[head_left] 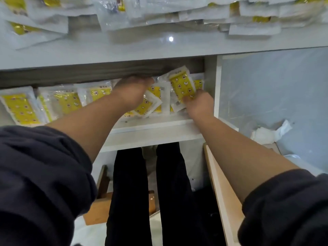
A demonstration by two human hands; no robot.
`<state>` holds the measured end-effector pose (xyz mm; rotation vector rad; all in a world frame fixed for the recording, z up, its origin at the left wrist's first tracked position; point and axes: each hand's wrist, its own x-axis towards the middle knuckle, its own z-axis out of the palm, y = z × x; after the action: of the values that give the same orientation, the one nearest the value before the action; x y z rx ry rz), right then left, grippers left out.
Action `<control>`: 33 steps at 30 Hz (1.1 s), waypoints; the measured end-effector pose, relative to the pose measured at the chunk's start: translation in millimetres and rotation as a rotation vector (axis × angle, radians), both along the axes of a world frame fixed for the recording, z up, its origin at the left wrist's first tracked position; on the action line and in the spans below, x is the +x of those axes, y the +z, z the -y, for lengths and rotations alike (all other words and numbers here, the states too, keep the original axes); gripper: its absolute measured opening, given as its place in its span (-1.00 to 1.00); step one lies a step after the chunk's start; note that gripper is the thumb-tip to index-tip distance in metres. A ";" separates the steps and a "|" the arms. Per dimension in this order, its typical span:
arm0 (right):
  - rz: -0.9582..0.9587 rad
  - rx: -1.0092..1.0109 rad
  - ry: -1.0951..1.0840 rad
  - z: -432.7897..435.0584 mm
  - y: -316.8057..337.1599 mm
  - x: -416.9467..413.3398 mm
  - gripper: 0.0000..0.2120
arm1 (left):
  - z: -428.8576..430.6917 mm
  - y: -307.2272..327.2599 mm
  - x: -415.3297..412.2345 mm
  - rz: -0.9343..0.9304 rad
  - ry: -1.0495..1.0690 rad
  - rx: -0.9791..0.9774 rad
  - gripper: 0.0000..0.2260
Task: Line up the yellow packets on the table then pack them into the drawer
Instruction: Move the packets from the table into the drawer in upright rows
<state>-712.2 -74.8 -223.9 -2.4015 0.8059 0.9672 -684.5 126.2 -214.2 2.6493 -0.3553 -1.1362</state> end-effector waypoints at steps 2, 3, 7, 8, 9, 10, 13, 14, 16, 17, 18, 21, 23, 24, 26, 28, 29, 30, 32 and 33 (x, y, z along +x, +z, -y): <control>-0.010 -0.045 0.049 5.0 4.1 -2.1 -0.74 | 0.0 -3.8 -1.7 0.029 0.043 -0.036 -0.49; -0.016 -0.054 0.056 7.2 7.7 -2.5 -0.75 | -1.5 -4.4 -2.5 0.032 0.090 -0.065 -0.49; -0.063 -0.090 0.076 15.4 20.2 -0.3 -0.85 | -12.8 -3.2 -6.1 0.010 0.255 -0.070 -0.45; -0.104 -0.116 0.119 16.4 23.5 0.8 -0.87 | -16.3 -1.8 -7.4 -0.007 0.287 -0.044 -0.42; -0.161 -0.141 0.179 16.9 27.4 2.7 -0.90 | -20.2 -2.5 -9.1 -0.026 0.321 -0.015 -0.41; -0.229 -0.164 0.250 17.3 31.9 5.2 -0.92 | -23.5 -3.0 -11.0 -0.041 0.361 0.014 -0.40; -0.422 -0.271 0.494 13.7 49.0 18.1 -0.86 | -31.0 -6.1 -12.0 -0.056 0.526 0.098 -0.50; -0.448 -0.314 0.564 11.3 53.0 23.2 -0.84 | -32.3 -6.1 -10.8 -0.067 0.571 0.125 -0.58; -0.381 -0.346 0.676 2.2 55.9 30.5 -0.81 | -36.0 -6.8 -9.8 -0.079 0.614 0.122 -0.69; -0.289 -0.317 0.723 -3.9 55.2 32.0 -0.79 | -38.1 -7.7 -10.6 -0.075 0.616 0.085 -0.70; -0.176 -0.259 0.774 -10.2 52.4 32.0 -0.76 | -39.6 -6.7 -11.2 -0.061 0.599 0.044 -0.70; 0.097 -0.083 0.883 -26.5 38.9 31.6 -0.63 | -44.3 -1.3 -10.7 0.033 0.379 -0.073 -0.68; 0.156 -0.040 0.944 -35.9 29.4 32.2 -0.55 | -45.7 5.3 -4.3 0.040 0.162 -0.110 -0.66; 0.160 -0.026 0.978 -39.7 25.2 31.7 -0.52 | -45.0 8.5 -0.5 0.034 0.093 -0.132 -0.65; 0.123 -0.024 1.052 -44.0 16.9 28.8 -0.45 | -40.3 11.9 4.3 0.014 0.055 -0.184 -0.66; 0.064 -0.050 1.102 -42.5 9.2 24.6 -0.38 | -33.6 12.5 5.6 -0.036 0.118 -0.213 -0.65; 0.056 -0.065 1.120 -40.6 6.5 23.1 -0.36 | -31.7 10.0 4.8 -0.056 0.167 -0.213 -0.62; 0.068 -0.068 1.127 -38.4 4.3 22.6 -0.36 | -30.5 6.3 3.4 -0.061 0.210 -0.198 -0.59; 0.104 -0.067 1.100 -34.9 2.2 25.3 -0.35 | -30.9 -2.0 -0.2 -0.023 0.227 -0.103 -0.56; 0.092 -0.081 1.077 -33.4 1.9 28.5 -0.34 | -31.9 -5.9 -2.1 0.000 0.206 -0.029 -0.56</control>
<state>-683.7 -41.4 -222.0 -2.9001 -0.6049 1.1391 -686.6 158.1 -220.1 2.5888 -0.0949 -1.0578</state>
